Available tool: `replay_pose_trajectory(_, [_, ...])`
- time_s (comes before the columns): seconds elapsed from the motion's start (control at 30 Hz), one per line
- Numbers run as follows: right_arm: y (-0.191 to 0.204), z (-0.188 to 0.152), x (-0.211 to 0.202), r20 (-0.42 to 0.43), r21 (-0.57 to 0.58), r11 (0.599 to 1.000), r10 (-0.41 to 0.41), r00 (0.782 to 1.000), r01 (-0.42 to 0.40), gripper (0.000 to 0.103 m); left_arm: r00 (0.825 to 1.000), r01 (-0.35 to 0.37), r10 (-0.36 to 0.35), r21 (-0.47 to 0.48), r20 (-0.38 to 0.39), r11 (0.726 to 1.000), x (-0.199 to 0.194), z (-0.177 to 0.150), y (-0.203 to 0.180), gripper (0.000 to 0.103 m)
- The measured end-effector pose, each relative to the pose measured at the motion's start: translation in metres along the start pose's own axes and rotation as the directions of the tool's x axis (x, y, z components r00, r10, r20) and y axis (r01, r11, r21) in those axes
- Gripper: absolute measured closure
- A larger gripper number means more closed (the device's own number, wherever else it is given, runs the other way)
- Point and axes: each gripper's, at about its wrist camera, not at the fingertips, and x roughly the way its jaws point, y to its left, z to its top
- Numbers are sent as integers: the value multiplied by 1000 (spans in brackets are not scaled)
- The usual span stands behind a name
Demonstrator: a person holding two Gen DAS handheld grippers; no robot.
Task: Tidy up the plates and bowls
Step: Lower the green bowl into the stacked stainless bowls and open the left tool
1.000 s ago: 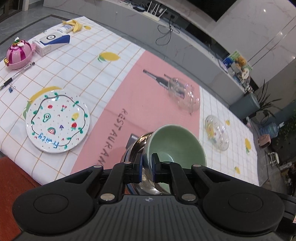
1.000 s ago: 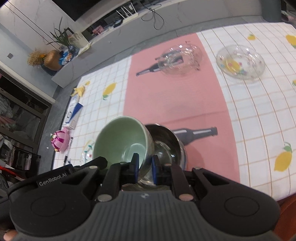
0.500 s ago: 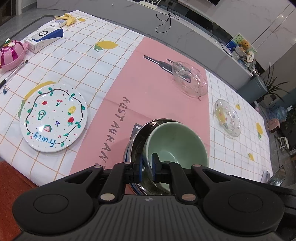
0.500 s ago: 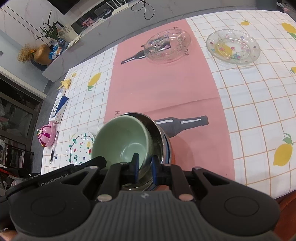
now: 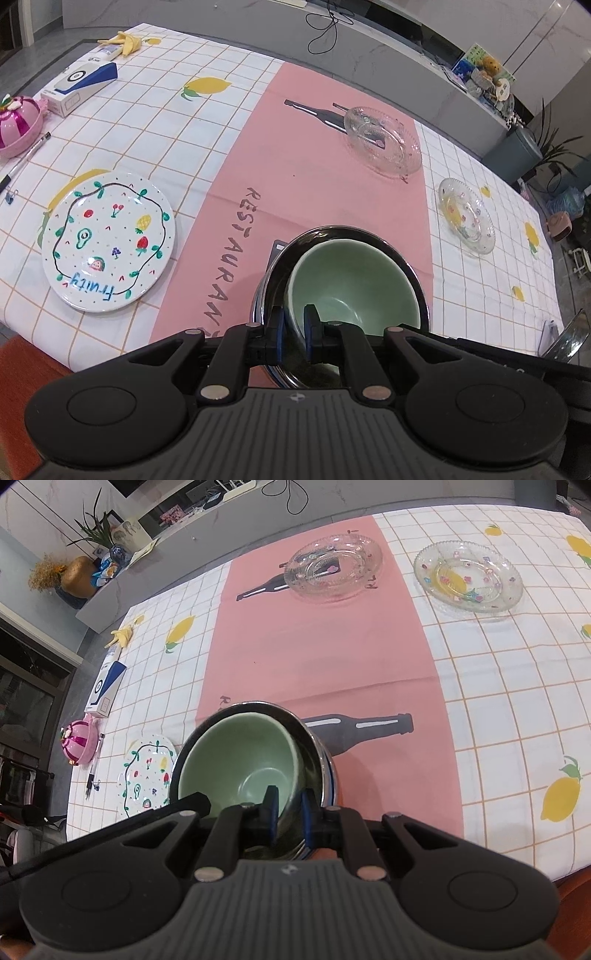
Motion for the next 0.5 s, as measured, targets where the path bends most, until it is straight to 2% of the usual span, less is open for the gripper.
replay_pose_trajectory(0.17, [4, 0, 1, -3, -15, 1000, -12, 1000, 12, 89, 1000, -18, 18, 37, -8, 999, 1, 0, -5, 91])
replay_pose_trajectory(0.33, [3, 1, -1, -8, -2, 1000, -8, 1000, 8, 89, 1000, -11, 12, 26, -13, 1000, 0, 0, -5, 91])
replay_pose_trajectory(0.43, [3, 1, -3, -10, 5, 1000, 3, 1000, -3, 82, 1000, -5, 6, 21, -16, 1000, -1, 1, -4, 90])
replay_pose_trajectory(0.5, [5, 1, -4, -8, 2, 1000, 6, 1000, -6, 78, 1000, -1, 1, 20, -18, 1000, -2, 2, -3, 86])
